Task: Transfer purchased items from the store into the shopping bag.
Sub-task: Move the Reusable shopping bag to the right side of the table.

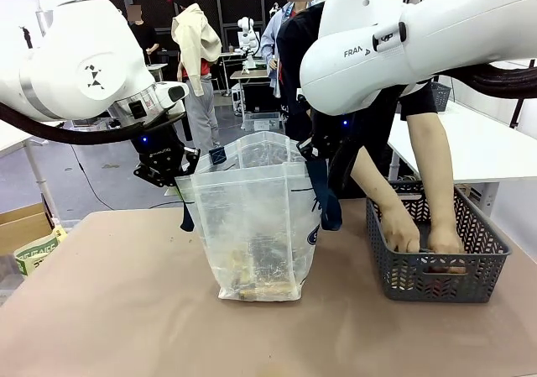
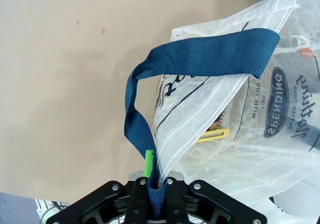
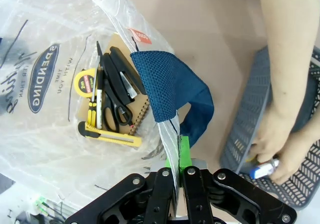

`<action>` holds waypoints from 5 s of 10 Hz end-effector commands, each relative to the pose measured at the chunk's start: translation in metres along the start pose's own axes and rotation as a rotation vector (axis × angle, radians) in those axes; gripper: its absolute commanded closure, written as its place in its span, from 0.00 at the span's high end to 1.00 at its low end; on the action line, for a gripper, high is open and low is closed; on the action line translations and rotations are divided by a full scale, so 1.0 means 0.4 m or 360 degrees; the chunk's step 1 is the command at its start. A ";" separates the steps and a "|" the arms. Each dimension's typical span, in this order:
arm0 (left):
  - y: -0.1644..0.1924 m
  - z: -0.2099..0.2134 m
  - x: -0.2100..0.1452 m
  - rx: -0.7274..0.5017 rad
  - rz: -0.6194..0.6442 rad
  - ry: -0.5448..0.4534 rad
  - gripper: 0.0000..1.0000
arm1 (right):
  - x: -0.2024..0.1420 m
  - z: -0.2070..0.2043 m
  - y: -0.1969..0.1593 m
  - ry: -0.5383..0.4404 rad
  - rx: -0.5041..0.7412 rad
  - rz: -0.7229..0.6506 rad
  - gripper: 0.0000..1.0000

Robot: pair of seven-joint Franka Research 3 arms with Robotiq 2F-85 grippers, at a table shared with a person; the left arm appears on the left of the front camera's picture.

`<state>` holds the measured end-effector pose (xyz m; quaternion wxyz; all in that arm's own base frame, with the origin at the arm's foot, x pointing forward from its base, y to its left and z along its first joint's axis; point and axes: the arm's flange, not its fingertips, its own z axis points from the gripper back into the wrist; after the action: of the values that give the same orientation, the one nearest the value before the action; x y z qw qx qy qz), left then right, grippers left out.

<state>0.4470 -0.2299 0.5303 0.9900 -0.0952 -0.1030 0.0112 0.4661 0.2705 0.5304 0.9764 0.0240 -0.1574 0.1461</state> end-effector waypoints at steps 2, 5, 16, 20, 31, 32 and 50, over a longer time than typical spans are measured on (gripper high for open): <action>0.005 0.002 0.002 0.0000 0.0007 -0.0001 0.00 | 0.001 0.001 -0.003 -0.0002 -0.0001 -0.0005 0.00; 0.005 0.002 0.002 0.0000 0.0007 -0.0001 0.00 | 0.001 0.001 -0.003 -0.0002 -0.0001 -0.0005 0.00; 0.005 0.002 0.002 0.0000 0.0007 -0.0001 0.00 | 0.001 0.001 -0.003 -0.0002 -0.0001 -0.0005 0.00; 0.005 0.002 0.002 0.0000 0.0007 -0.0001 0.00 | 0.001 0.001 -0.003 -0.0002 -0.0001 -0.0005 0.00; 0.005 0.002 0.002 0.0000 0.0007 -0.0001 0.00 | 0.001 0.001 -0.003 -0.0002 -0.0001 -0.0005 0.00; 0.005 0.002 0.002 0.0000 0.0007 -0.0001 0.00 | 0.001 0.001 -0.003 -0.0002 -0.0001 -0.0005 0.00; 0.005 0.002 0.002 0.0000 0.0007 -0.0001 0.00 | 0.001 0.001 -0.003 -0.0002 -0.0001 -0.0005 0.00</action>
<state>0.4470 -0.2299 0.5303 0.9901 -0.0952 -0.1030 0.0112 0.4661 0.2705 0.5304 0.9764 0.0240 -0.1574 0.1461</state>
